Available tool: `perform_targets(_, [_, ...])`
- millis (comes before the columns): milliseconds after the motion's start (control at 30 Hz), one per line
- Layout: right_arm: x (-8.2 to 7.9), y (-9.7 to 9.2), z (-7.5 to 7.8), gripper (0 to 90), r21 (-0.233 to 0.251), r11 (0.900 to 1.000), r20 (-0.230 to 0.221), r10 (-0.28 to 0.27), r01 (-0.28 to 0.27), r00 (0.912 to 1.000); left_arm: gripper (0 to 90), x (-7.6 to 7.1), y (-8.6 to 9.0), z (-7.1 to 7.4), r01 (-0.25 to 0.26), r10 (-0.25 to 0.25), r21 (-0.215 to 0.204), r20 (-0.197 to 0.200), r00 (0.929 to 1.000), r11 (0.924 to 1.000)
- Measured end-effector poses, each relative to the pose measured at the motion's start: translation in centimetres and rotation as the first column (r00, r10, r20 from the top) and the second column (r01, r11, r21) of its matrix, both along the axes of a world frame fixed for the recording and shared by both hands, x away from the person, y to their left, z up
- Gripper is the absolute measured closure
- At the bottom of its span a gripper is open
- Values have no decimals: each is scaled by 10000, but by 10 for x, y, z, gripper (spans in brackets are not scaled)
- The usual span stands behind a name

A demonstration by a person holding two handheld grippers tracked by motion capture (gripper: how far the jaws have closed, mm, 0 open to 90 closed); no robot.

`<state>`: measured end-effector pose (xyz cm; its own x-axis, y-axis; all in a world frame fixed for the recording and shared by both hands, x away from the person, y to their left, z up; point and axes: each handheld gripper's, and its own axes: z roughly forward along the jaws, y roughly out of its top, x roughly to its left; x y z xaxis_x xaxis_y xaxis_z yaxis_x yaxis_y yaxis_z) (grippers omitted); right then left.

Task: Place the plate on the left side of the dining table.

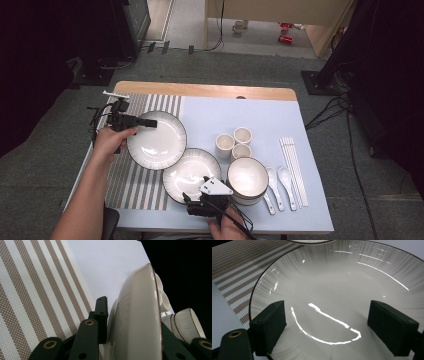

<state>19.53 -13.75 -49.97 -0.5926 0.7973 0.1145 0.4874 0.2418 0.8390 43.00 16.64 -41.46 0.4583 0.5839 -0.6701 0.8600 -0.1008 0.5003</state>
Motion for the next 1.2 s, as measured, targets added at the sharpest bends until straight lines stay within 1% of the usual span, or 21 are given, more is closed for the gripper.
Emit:
perform_targets(33, [0,0,0,150,7,10000,-18,-13,13,10000,744,1,1,0,0,0,-11,-54,10000,10000])
perform_targets(233, [0,0,0,151,8,10000,-16,-11,11,10000,744,4,7,0,-164,163,-154,-75,9998,9997])
perform_targets(300, [0,0,0,150,-2,10000,2,2,-2,10000,744,5,8,0,-172,172,-117,-32,9998,9998])
perform_targets(333, [0,0,0,151,4,10000,-16,-11,11,10000,744,5,10,2,-244,244,33,50,9997,9997])
perform_targets(400, [0,0,0,150,2,10000,3,1,-1,10000,745,6,11,2,-270,269,62,99,9996,9996])
perform_targets(467, [0,0,0,150,1,10000,3,0,0,10000,744,8,16,1,-392,391,25,48,9992,9992])
perform_targets(700, [0,0,0,150,4,10000,-17,-12,12,10000,745,12,22,-2,-524,524,49,-29,9986,9986])
perform_targets(733, [0,0,0,150,0,10000,0,0,0,10000,745,13,24,-3,-534,535,25,-102,9985,9986])
perform_targets(833, [0,0,0,150,6,10000,-19,-15,15,10000,745,14,26,-4,-569,569,11,-107,9983,9984])
perform_targets(1033, [0,0,0,150,-2,10000,-2,-1,1,10000,745,17,34,-7,-834,834,59,-62,9965,9965])
perform_targets(1133, [0,0,0,150,-1,10000,6,5,-5,10000,746,18,38,-10,-941,942,138,-129,9955,9955])
perform_targets(1200, [0,0,0,150,0,10000,6,0,0,10000,746,19,39,-11,-991,993,112,-137,9950,9950])
